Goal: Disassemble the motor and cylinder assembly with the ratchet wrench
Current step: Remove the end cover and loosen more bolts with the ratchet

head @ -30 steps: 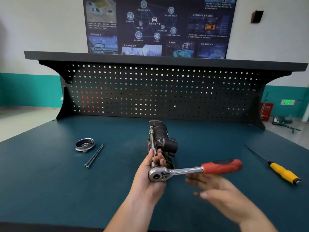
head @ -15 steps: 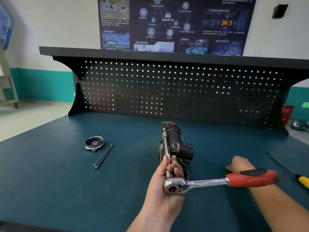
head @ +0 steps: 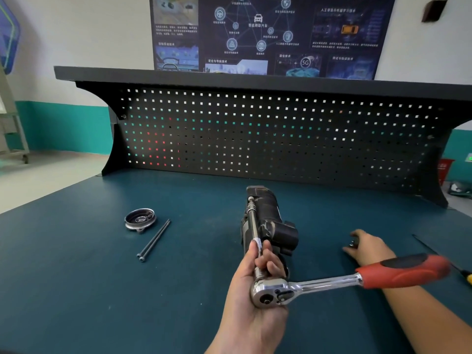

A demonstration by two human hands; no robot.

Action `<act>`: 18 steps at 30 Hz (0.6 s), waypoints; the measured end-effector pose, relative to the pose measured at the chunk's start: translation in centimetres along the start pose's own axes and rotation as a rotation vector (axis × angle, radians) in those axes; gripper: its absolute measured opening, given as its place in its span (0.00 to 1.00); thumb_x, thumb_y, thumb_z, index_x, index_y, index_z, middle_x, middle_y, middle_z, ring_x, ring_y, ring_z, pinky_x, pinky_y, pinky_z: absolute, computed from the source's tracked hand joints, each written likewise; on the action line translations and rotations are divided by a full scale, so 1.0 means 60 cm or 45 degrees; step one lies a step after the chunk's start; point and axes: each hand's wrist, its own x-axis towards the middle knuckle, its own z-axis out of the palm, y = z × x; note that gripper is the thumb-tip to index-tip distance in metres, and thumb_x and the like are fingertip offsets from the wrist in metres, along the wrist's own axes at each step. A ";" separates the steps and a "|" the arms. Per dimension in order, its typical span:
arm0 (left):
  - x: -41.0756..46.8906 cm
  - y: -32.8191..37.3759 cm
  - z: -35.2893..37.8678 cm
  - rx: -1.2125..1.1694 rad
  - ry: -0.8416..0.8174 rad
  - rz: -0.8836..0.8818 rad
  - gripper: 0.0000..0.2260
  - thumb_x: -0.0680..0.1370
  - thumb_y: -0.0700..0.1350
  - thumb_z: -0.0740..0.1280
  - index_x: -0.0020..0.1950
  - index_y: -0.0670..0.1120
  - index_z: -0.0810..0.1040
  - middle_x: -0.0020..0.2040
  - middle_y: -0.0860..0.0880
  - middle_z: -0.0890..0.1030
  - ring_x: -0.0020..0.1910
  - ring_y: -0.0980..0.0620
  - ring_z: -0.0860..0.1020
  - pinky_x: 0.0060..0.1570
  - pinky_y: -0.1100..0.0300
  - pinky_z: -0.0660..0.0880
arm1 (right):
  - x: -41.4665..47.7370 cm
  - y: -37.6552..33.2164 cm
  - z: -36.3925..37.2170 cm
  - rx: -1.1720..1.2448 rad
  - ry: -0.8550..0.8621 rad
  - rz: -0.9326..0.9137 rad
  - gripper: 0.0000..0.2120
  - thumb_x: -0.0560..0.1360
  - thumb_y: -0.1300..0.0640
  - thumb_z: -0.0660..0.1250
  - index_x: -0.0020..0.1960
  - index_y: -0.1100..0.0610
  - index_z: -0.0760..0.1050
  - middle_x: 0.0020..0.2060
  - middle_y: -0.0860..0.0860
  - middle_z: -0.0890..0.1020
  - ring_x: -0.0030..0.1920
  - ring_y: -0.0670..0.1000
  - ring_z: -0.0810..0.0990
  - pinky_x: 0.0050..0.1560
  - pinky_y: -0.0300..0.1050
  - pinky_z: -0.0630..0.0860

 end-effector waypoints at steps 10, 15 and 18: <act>-0.010 -0.008 0.010 -0.037 0.000 0.008 0.07 0.66 0.39 0.68 0.31 0.34 0.79 0.28 0.47 0.77 0.19 0.55 0.75 0.18 0.67 0.71 | -0.189 0.024 0.021 1.193 -0.110 -0.705 0.31 0.68 0.80 0.62 0.64 0.55 0.72 0.65 0.48 0.76 0.69 0.52 0.70 0.60 0.30 0.70; -0.009 -0.011 0.007 0.035 0.003 0.031 0.06 0.70 0.39 0.69 0.36 0.38 0.77 0.31 0.46 0.78 0.21 0.54 0.77 0.19 0.66 0.73 | -0.326 -0.045 0.015 2.730 -0.373 -1.081 0.25 0.78 0.65 0.60 0.71 0.75 0.57 0.69 0.73 0.59 0.73 0.69 0.57 0.74 0.57 0.45; -0.006 -0.005 0.003 0.141 0.025 0.055 0.07 0.74 0.41 0.68 0.38 0.38 0.76 0.30 0.46 0.78 0.22 0.53 0.78 0.22 0.65 0.76 | -0.336 -0.115 -0.003 2.962 -0.166 -0.326 0.23 0.72 0.45 0.69 0.53 0.65 0.77 0.54 0.66 0.80 0.60 0.64 0.77 0.64 0.57 0.72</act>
